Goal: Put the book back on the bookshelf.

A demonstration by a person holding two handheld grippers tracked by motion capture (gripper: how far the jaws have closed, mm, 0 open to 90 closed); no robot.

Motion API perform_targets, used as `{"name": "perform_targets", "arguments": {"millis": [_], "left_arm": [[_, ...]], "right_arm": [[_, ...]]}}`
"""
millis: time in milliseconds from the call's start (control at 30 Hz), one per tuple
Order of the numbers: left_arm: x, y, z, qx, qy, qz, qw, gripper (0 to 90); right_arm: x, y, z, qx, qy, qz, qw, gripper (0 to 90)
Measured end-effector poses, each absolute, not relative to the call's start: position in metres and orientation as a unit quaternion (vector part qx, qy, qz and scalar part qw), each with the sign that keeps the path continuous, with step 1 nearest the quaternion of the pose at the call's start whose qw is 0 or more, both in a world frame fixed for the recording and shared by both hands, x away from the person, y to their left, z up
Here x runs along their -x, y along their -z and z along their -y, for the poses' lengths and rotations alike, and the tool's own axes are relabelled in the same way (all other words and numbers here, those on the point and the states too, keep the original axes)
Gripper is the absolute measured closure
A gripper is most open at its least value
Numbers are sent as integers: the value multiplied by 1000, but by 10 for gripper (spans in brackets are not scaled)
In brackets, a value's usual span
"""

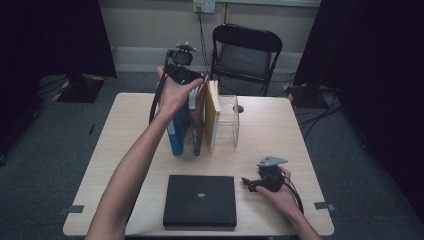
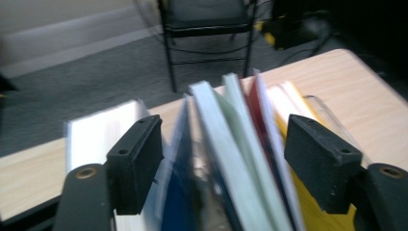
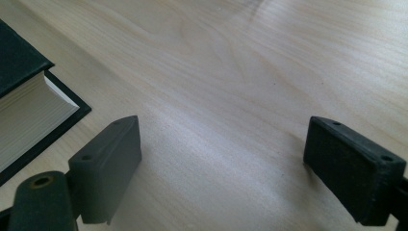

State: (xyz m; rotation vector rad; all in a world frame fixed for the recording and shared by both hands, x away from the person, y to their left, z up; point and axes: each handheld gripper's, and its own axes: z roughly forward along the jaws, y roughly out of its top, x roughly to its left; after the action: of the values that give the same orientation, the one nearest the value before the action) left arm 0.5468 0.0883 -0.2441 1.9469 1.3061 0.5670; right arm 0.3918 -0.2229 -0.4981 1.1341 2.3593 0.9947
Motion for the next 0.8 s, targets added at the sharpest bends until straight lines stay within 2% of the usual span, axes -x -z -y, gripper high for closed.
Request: {"name": "perform_targets", "arguments": {"millis": [300,433,633,733,800], "left_arm": [[-525,253,-92,-767,-205,-486,367,258],[-521,263,-91,-771,-219,-491,341,303],[-519,272,-93,-763,-192,-494,369,569],[-517,271,-93,-758,-191,-495,379,641],[-517,273,-93,-753,-185,-496,390,653]], "right_arm": [[-392,498,223,-398,-350,-831,170,129],[-392,498,223,-399,-349,-831,170,129],[-393,498,222,-399,-349,-831,170,129],[-393,498,222,-399,-349,-831,170,129],[-393,498,222,-399,-349,-831,170,129]]}}
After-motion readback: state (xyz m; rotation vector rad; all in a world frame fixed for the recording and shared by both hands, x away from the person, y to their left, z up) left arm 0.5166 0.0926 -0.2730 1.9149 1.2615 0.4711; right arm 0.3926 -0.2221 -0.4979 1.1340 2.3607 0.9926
